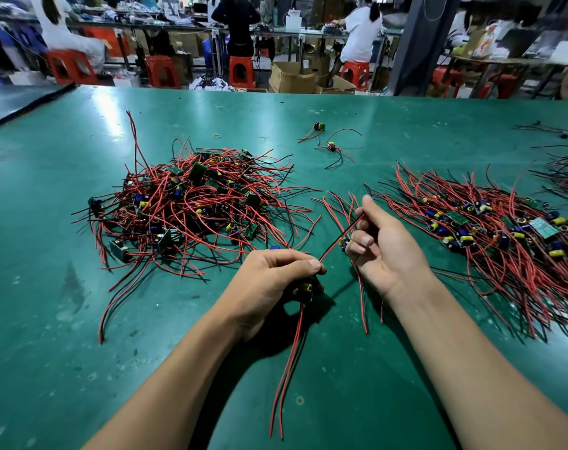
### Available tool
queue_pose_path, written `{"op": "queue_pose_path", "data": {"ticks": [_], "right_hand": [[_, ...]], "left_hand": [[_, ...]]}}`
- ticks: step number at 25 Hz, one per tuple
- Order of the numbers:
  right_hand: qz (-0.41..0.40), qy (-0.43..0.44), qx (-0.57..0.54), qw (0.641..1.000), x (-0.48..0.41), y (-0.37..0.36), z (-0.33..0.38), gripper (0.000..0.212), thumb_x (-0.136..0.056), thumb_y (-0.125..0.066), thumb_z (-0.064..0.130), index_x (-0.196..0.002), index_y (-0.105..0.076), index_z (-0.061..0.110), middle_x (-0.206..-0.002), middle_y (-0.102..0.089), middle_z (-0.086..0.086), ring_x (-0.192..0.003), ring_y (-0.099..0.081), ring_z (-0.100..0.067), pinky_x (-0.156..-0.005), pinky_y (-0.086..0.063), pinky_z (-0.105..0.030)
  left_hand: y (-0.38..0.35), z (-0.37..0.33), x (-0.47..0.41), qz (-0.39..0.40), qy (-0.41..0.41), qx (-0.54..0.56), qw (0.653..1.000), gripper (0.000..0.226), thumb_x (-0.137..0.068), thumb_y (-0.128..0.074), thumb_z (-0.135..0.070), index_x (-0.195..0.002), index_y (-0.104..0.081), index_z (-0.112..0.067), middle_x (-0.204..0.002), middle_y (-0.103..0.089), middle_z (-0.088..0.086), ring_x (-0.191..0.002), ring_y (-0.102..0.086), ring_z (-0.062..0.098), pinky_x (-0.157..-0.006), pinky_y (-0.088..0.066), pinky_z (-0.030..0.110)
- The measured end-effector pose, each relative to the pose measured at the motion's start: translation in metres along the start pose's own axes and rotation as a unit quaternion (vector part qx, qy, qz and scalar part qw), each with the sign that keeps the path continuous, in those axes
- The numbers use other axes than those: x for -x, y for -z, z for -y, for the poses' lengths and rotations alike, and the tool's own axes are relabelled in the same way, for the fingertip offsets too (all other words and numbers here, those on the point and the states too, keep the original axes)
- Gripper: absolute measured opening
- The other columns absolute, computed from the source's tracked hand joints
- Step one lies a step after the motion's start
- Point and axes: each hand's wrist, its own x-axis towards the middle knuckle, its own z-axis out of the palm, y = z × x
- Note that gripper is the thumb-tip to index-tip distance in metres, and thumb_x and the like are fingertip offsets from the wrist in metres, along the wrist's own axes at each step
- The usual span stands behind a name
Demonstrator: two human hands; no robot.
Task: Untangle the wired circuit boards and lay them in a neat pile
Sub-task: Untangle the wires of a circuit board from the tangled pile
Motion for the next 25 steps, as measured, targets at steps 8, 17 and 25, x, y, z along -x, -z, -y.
{"op": "queue_pose_path", "data": {"ticks": [8, 17, 25], "right_hand": [[0.019, 0.026, 0.093, 0.995, 0.003, 0.001, -0.003, 0.032, -0.084, -0.076, 0.038, -0.098, -0.06, 0.014, -0.07, -0.048, 0.003, -0.042, -0.036, -0.005, -0.039, -0.03, -0.018], [0.209, 0.164, 0.486, 0.833, 0.018, -0.002, -0.018, 0.05, -0.066, -0.087, 0.05, -0.078, -0.048, 0.022, -0.063, -0.044, 0.014, -0.054, -0.039, -0.003, -0.049, -0.035, -0.015], [0.211, 0.156, 0.508, 0.82, 0.012, 0.006, -0.002, 0.028, -0.079, -0.08, 0.009, -0.079, -0.054, 0.019, -0.065, -0.055, 0.011, -0.056, -0.048, -0.001, -0.055, -0.04, -0.018]], "left_hand": [[-0.004, -0.002, -0.003, -0.03, 0.006, 0.04, 0.999, 0.04, -0.08, -0.061, -0.044, -0.098, -0.072, -0.009, -0.07, -0.065, 0.009, -0.068, -0.065, 0.021, -0.059, -0.05, 0.022], [-0.006, -0.009, -0.004, -0.044, 0.042, 0.153, 0.986, 0.061, -0.094, -0.037, -0.059, -0.118, -0.062, -0.009, -0.086, -0.057, 0.017, -0.078, -0.059, 0.031, -0.068, -0.052, 0.037], [-0.01, -0.007, -0.004, -0.036, 0.048, 0.163, 0.985, 0.051, -0.097, -0.04, -0.054, -0.123, -0.06, -0.016, -0.088, -0.074, 0.009, -0.081, -0.072, 0.028, -0.072, -0.061, 0.039]]}}
